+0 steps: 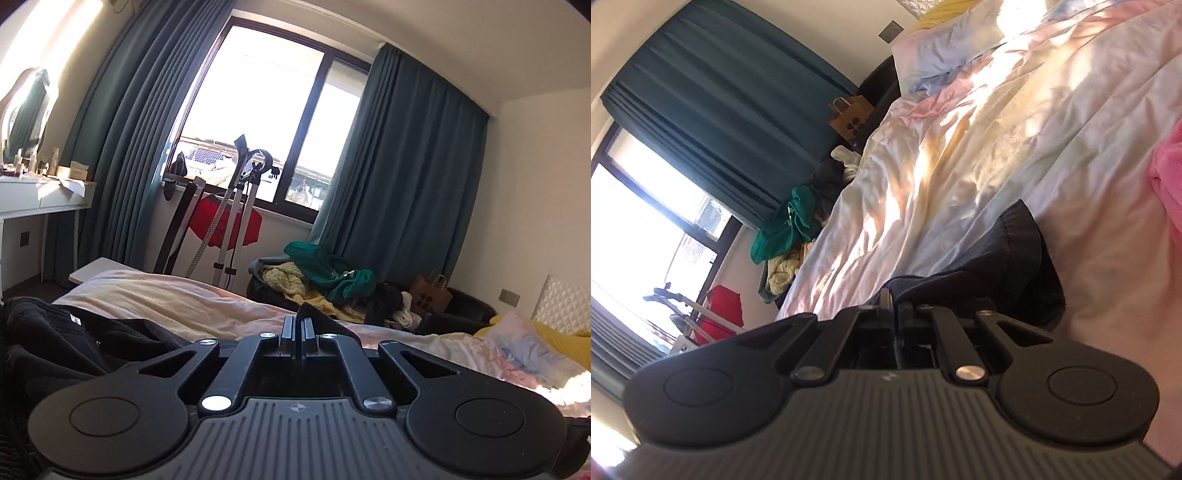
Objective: Fold clothes
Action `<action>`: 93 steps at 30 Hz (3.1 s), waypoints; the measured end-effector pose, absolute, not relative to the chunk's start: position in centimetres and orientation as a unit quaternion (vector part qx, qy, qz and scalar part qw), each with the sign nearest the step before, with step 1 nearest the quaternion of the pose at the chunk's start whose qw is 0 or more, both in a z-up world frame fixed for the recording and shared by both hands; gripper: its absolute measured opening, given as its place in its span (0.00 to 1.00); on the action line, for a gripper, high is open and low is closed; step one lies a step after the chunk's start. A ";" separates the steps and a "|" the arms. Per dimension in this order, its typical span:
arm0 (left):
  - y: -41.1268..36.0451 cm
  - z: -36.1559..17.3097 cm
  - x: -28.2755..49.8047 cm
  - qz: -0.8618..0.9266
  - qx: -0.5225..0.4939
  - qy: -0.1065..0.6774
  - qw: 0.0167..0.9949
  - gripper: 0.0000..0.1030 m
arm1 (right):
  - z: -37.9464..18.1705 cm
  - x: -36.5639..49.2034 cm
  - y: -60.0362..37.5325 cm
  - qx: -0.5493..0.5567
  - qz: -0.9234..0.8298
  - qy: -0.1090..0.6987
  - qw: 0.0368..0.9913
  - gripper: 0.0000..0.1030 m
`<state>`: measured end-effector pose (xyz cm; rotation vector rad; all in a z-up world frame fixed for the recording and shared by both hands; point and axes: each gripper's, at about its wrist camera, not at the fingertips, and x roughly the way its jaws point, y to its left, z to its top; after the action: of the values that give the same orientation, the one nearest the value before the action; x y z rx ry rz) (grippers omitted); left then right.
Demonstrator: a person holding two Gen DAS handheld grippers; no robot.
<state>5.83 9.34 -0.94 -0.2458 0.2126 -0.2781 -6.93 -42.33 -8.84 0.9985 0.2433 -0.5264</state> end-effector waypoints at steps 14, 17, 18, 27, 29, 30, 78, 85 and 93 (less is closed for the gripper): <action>-8.9 7.4 23.3 -0.142 0.031 0.090 0.985 0.02 | -11.8 -3.3 -41.4 0.378 -0.318 0.094 0.864 0.06; -14.0 6.0 27.6 -0.135 0.072 0.094 0.984 0.02 | -12.3 -2.7 -41.4 0.363 -0.327 0.086 0.868 0.06; -15.3 4.9 29.1 -0.137 0.074 0.110 0.982 0.02 | -12.5 -2.5 -41.4 0.360 -0.329 0.085 0.869 0.06; -19.5 -6.5 37.1 -0.131 0.058 0.235 0.961 0.11 | -14.2 -1.2 -42.5 0.363 -0.339 0.087 0.864 0.06; -19.1 -7.7 37.9 -0.127 0.055 0.256 0.957 0.24 | -14.4 -1.0 -42.6 0.362 -0.339 0.088 0.864 0.06; -18.6 -7.8 38.0 -0.126 0.051 0.264 0.955 0.35 | -14.5 -0.9 -42.6 0.360 -0.340 0.089 0.864 0.06; 26.6 -8.5 0.3 -0.002 -0.458 0.459 0.761 0.81 | -11.6 -3.3 -42.2 0.431 -0.260 0.150 0.851 0.06; 27.5 -10.4 0.4 0.059 -0.501 0.454 0.735 0.71 | -11.7 -3.1 -42.2 0.434 -0.263 0.147 0.849 0.06; 28.0 -7.5 -1.2 0.065 -0.498 0.379 0.777 0.18 | -11.6 -2.9 -42.7 0.437 -0.268 0.145 0.846 0.06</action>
<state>-1.21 27.96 -7.48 -1.0778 0.8207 0.1416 -2.91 -42.72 -11.65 0.9218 0.3065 -0.5649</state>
